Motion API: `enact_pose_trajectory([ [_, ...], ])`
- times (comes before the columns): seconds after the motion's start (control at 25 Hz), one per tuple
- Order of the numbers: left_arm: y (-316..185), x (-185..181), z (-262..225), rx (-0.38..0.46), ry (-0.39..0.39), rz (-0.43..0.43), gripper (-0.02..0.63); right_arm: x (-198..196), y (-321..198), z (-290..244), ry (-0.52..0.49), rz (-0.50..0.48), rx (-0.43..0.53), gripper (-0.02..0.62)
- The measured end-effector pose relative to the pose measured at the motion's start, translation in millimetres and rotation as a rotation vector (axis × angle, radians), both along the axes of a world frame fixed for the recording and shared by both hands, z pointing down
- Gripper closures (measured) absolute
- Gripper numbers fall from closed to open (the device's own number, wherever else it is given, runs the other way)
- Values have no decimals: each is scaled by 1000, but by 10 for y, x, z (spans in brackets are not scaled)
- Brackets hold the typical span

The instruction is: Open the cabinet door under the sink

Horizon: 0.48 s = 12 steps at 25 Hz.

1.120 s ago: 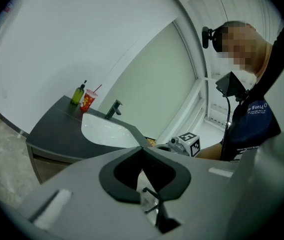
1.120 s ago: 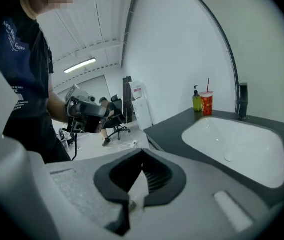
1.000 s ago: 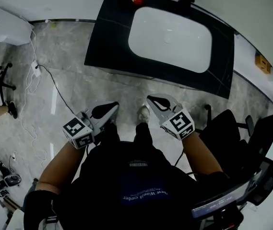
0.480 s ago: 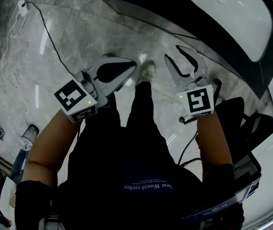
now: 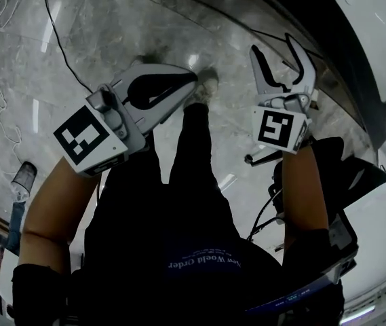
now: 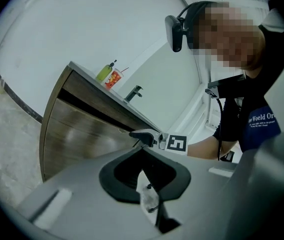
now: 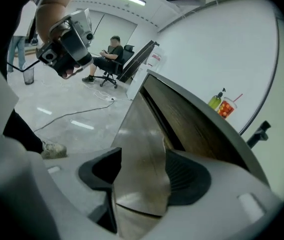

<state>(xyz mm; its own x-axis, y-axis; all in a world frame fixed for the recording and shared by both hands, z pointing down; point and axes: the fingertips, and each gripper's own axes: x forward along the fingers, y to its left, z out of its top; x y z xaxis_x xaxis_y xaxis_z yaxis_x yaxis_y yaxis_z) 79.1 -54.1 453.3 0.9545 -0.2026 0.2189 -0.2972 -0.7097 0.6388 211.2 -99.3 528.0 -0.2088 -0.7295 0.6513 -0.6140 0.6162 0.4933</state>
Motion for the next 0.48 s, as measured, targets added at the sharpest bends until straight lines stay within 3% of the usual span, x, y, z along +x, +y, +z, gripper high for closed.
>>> enact_pose_trajectory([
  [0.48, 85, -33, 168, -26, 7, 23, 603, 113, -193, 137, 325, 34, 182, 236],
])
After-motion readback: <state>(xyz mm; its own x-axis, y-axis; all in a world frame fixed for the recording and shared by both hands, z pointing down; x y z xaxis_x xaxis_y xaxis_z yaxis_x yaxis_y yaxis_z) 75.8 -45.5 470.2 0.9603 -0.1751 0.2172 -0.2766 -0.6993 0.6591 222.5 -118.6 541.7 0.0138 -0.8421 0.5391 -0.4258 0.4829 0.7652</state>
